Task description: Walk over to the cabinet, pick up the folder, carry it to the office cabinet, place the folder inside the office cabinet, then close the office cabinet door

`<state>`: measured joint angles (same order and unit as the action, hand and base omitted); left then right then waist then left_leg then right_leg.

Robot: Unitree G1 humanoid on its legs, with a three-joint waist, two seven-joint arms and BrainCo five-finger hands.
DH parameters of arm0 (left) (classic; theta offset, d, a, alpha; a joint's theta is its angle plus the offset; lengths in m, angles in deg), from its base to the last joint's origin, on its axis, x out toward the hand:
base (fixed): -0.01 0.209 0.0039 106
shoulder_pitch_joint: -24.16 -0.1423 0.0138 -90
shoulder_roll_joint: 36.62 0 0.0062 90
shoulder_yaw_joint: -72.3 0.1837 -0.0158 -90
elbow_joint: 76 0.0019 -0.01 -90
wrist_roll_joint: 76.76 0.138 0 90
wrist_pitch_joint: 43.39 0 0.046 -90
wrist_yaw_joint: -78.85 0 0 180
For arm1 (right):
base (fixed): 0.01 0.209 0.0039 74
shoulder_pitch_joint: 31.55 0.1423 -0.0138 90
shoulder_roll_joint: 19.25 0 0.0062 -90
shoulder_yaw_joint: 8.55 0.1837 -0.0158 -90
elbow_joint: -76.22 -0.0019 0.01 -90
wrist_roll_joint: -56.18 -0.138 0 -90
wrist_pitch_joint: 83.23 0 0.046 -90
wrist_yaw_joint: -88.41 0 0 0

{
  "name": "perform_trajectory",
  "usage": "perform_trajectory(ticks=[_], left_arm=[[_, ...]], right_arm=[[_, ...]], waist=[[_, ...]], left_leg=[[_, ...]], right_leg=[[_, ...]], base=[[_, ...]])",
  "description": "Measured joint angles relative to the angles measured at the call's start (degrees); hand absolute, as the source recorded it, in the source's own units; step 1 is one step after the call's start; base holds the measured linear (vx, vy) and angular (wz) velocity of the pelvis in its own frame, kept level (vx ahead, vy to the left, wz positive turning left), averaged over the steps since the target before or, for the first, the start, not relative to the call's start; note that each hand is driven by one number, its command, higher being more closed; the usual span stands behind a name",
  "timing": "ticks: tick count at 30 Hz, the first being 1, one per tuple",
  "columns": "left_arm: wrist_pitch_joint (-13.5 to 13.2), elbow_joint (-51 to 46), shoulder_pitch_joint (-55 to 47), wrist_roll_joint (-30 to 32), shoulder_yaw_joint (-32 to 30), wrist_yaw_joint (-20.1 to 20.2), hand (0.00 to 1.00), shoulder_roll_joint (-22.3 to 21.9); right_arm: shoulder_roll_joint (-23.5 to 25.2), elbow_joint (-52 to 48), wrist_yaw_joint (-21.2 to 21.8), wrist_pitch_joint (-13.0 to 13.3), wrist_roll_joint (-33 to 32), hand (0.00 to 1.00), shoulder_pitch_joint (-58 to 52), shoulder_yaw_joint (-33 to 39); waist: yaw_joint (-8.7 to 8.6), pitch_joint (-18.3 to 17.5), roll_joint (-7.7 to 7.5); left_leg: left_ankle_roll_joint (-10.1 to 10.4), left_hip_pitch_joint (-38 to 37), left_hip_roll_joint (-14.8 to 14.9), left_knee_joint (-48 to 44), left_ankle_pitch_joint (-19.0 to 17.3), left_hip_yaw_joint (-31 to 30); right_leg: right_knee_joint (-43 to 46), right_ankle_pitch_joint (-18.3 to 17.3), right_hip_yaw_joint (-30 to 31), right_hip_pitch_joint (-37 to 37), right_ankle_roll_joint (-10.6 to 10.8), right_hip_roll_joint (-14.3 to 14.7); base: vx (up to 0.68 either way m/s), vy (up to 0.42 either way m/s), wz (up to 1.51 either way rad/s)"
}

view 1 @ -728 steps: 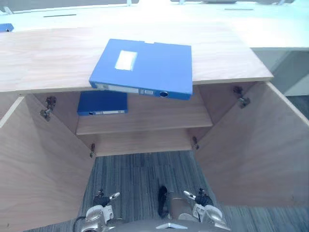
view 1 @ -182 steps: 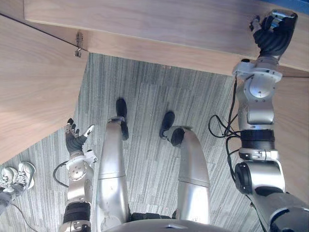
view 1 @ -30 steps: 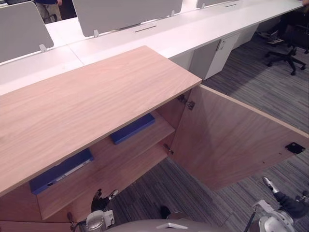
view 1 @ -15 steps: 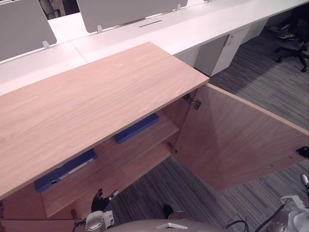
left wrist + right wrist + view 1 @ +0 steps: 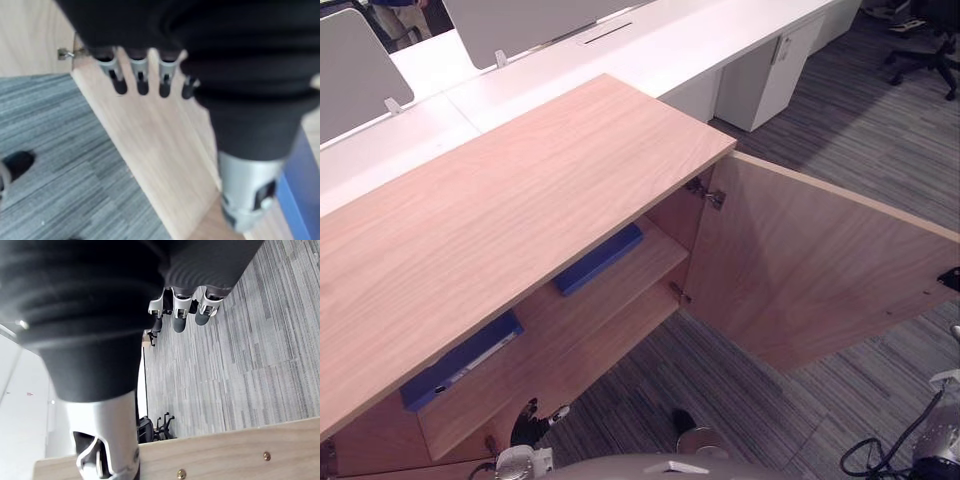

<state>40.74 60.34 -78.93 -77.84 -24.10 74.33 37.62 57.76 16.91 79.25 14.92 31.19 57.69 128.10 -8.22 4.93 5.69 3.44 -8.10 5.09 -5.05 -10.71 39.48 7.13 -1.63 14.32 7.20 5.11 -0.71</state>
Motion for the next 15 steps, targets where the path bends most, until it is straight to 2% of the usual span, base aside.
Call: perform_trajectory(ticks=[5, 15], left_arm=[[-0.6, 1.3, -0.1, -0.1, 1.1, 0.4, 0.00, 1.6], [-1.0, 2.2, -1.1, -0.1, 3.2, 1.5, 0.00, 3.9]], right_arm=[[-5.9, 6.6, 1.9, -0.4, 0.1, 0.00, 2.8, -5.0], [-12.6, 11.4, 5.1, -1.0, 3.0, 0.00, 6.3, -16.3]], waist=[[-0.35, 0.2, 0.62], [-1.04, 0.8, 1.69]], left_leg=[[0.0, 0.3, -0.6, 0.0, 0.0, -0.1], [-0.5, 1.9, -1.9, 0.0, 0.3, -3.6]], right_leg=[[-1.9, 1.3, 0.5, -0.3, 0.5, -0.5], [-6.7, 4.0, -0.8, -1.5, 1.0, -2.1]], base=[[-0.04, -0.016, -0.04], [-0.05, -0.035, 0.07]])
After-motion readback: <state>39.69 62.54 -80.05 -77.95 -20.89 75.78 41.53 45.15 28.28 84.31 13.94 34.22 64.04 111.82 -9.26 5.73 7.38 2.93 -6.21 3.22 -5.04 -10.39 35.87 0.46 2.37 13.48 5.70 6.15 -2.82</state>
